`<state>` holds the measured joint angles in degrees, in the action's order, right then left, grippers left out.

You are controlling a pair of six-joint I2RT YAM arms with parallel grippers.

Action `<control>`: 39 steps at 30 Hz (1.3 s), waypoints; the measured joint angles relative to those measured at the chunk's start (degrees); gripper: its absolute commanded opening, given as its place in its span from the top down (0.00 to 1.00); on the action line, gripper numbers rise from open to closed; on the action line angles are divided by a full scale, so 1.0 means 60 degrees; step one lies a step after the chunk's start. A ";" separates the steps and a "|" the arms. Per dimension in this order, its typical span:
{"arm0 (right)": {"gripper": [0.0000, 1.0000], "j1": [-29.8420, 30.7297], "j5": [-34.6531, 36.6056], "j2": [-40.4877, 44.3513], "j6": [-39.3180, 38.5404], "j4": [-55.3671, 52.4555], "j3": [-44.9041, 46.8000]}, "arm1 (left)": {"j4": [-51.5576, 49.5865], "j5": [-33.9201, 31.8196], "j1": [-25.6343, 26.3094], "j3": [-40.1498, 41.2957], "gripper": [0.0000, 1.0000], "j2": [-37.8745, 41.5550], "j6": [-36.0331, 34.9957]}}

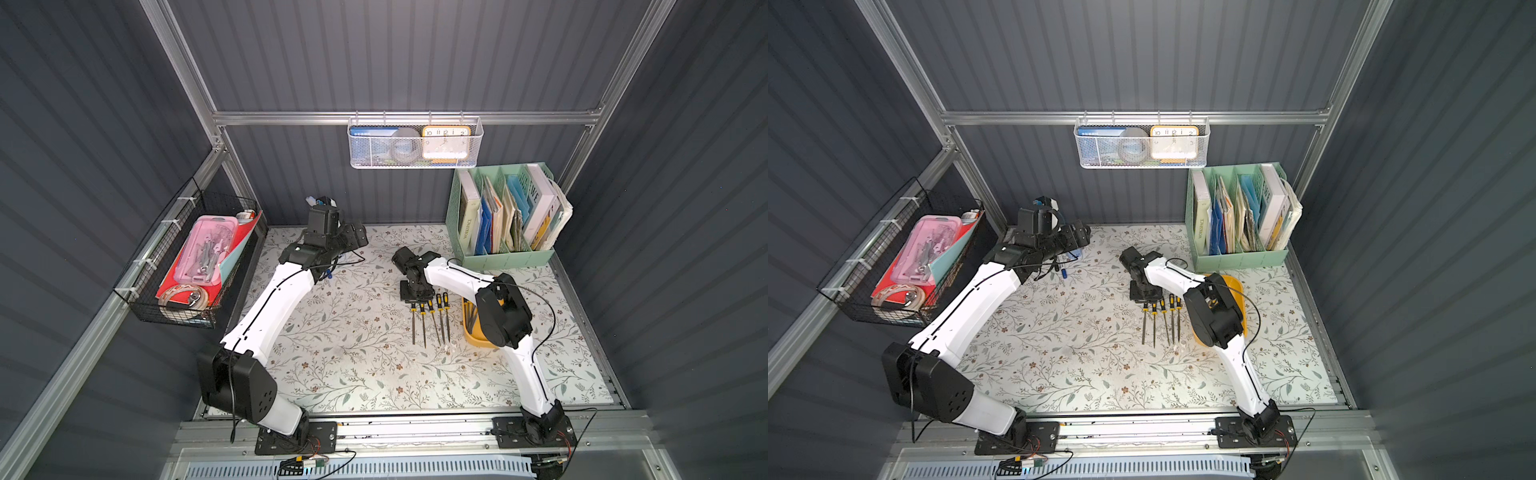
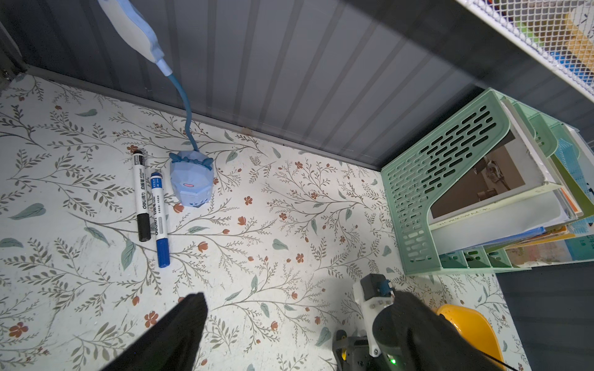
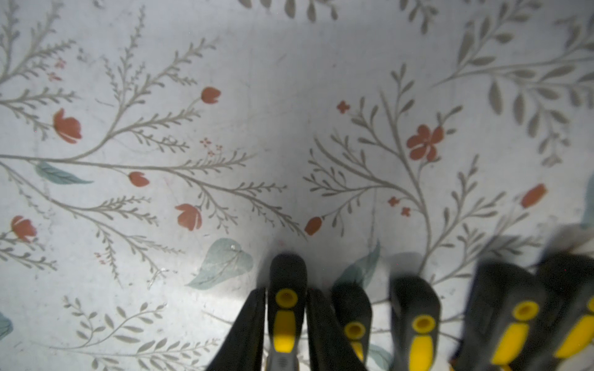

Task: Take the file tool out of the storage box
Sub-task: Place the file tool at the center of the board, then pick up the file tool from the storage box.

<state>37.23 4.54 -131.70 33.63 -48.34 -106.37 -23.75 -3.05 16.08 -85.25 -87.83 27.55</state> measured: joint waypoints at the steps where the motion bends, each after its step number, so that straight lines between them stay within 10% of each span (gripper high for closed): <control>1: 0.69 0.0000 0.0004 0.0000 0.0000 -0.0025 -0.0047 | 0.0000 0.0004 0.0000 0.0000 0.04 0.0000 0.0000; 10: 0.66 -0.0346 0.0328 0.2069 -0.0018 0.0069 0.0372 | -0.0004 0.0000 0.0000 0.0000 0.04 0.0000 -0.0004; 17: 0.65 -0.2681 0.0616 0.5264 0.0033 0.0758 0.3275 | 0.0004 0.0033 -0.0015 -0.0004 0.04 -0.0011 -0.0004; 39: 0.64 -0.4404 0.0415 0.3872 -0.0259 0.0747 0.5176 | -0.0004 0.0044 -0.0044 -0.0004 0.04 -0.0036 0.0000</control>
<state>10.81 7.03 -108.47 32.08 -43.86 -75.31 -23.77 -2.79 15.81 -85.27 -88.05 27.55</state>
